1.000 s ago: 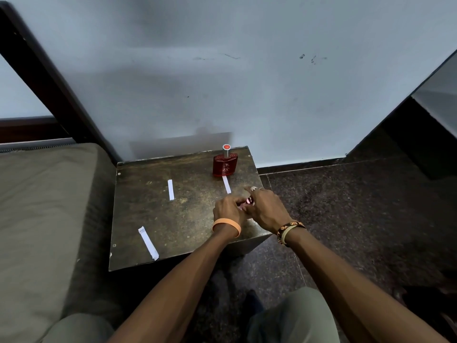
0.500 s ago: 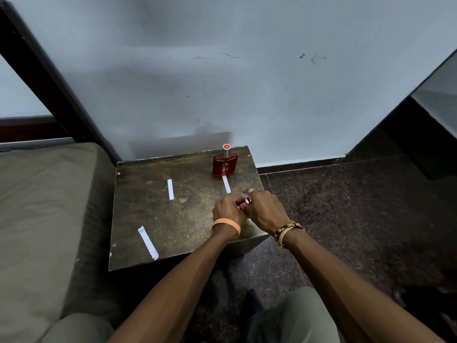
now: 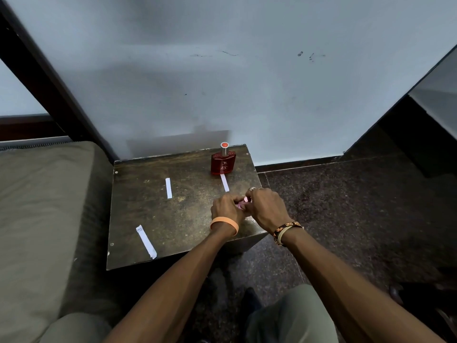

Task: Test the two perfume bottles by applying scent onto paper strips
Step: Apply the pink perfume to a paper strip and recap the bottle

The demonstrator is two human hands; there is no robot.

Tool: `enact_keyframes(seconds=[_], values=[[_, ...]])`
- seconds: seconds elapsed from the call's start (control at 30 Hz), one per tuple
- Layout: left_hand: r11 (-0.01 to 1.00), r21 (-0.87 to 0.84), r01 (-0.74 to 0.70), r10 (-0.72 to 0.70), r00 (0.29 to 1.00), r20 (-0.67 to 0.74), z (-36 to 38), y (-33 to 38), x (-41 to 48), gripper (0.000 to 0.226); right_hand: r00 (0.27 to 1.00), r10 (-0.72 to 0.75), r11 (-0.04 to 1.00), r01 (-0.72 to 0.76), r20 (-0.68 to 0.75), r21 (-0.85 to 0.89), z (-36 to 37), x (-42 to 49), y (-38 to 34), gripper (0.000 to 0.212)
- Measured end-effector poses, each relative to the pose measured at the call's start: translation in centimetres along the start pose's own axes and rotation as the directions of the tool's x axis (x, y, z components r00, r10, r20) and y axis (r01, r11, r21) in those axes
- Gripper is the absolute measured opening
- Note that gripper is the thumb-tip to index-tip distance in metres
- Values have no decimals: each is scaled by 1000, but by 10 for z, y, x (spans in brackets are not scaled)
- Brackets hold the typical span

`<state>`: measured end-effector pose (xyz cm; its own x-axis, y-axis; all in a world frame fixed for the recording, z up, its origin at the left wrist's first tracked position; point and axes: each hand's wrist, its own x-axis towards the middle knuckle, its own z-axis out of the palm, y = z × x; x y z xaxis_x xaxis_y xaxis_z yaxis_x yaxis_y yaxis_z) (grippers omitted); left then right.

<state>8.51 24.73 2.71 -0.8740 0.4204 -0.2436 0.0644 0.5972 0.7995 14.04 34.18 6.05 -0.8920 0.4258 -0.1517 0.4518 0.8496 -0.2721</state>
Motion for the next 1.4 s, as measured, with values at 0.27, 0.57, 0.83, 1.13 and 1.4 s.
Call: enact_keyframes(seconds=[0.27,0.57,0.83,1.13,1.4], values=[[1000,-9,-2,2,1000,9,1,-2,2,20,1000,6,999,-7,-7,-33,-1,2,1,34],[1000,4,3,-3,1000,12,2,-3,2,11,999,-5,995,2,32,99,-3,1,0,20],[1000,-11,-27,27,1000,8,-1,-2,1,24,1000,22,999,-22,-9,34,-3,0,1,29],[999,3,-35,35,999,6,1,-3,2,16,998,64,996,-63,-3,70,-3,1,-1,29],[999,16,-40,39,999,21,-2,-2,2,17,998,34,990,-41,57,137,-5,3,-2,33]])
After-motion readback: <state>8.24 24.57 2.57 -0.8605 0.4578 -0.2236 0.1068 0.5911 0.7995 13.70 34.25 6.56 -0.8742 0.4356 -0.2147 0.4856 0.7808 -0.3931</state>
